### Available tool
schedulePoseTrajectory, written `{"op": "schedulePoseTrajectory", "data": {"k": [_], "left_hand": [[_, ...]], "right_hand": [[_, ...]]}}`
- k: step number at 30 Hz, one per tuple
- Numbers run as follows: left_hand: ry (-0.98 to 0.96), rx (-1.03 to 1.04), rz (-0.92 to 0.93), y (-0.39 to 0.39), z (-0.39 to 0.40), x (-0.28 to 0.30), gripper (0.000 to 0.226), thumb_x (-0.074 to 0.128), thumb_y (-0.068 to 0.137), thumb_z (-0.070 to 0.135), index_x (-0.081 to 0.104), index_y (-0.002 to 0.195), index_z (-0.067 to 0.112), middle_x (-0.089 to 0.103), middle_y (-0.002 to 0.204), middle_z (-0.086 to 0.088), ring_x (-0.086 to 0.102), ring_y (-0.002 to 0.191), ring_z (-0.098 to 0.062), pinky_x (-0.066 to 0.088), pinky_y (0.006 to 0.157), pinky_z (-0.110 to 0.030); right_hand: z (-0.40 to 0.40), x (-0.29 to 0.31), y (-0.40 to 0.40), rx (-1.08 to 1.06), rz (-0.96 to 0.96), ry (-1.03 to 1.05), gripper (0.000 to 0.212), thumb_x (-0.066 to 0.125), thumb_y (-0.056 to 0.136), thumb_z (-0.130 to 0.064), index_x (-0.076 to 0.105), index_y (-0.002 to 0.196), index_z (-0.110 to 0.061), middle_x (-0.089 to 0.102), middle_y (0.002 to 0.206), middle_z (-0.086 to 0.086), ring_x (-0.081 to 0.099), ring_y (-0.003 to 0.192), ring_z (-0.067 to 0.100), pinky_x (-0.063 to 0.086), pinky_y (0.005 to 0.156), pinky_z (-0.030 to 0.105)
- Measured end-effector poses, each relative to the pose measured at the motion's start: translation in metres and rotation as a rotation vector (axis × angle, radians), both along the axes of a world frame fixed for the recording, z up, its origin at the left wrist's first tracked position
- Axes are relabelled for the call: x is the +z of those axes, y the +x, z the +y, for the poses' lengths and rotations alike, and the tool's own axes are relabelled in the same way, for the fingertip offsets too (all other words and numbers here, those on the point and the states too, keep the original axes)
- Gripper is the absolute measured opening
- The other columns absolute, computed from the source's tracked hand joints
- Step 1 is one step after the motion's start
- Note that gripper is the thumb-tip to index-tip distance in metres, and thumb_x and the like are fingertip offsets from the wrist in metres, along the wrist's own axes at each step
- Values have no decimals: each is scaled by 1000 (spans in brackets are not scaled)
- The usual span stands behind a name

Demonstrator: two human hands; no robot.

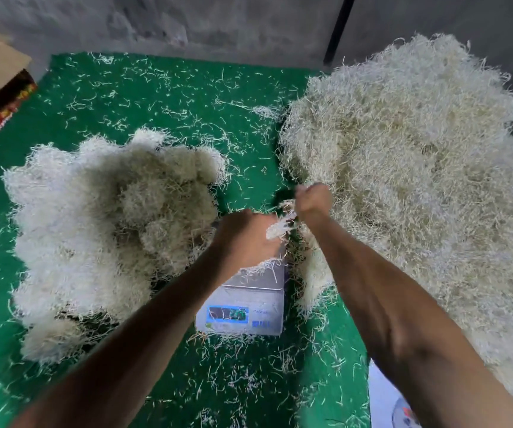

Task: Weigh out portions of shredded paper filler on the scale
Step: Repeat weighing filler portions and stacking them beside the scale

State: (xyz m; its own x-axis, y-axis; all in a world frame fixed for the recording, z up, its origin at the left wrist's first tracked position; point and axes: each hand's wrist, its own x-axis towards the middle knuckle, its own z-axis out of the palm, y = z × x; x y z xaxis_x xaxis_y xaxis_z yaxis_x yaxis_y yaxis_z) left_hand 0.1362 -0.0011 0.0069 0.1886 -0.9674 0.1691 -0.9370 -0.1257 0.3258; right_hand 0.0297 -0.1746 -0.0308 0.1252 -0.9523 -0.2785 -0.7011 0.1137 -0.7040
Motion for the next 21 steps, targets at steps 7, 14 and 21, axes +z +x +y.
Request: {"op": "schedulePoseTrajectory", "data": {"k": [7, 14, 21], "left_hand": [[10, 182, 29, 25, 21, -12, 46, 77, 79, 43, 57, 110, 16, 71, 91, -4, 68, 77, -26, 57, 67, -33], [226, 5, -150, -8, 12, -29, 95, 76, 72, 67, 38, 147, 24, 47, 148, -2, 47, 130, -24, 33, 110, -45], [91, 106, 311, -27, 77, -7, 75, 75, 88, 37, 41, 153, 26, 34, 162, -4, 34, 146, -26, 28, 121, -48]], "right_hand": [[3, 19, -69, 375, 182, -297, 51, 43, 100, -67, 50, 114, -18, 62, 81, 0, 60, 63, 13, 49, 49, 26], [86, -3, -98, 325, 420, -448, 50, 67, 96, -26, 53, 141, -10, 49, 146, 10, 53, 130, 30, 44, 113, 49], [157, 10, -96, 218, -52, -445, 27, 53, 105, -21, 56, 131, -24, 60, 104, -2, 63, 96, 19, 57, 95, 48]]}}
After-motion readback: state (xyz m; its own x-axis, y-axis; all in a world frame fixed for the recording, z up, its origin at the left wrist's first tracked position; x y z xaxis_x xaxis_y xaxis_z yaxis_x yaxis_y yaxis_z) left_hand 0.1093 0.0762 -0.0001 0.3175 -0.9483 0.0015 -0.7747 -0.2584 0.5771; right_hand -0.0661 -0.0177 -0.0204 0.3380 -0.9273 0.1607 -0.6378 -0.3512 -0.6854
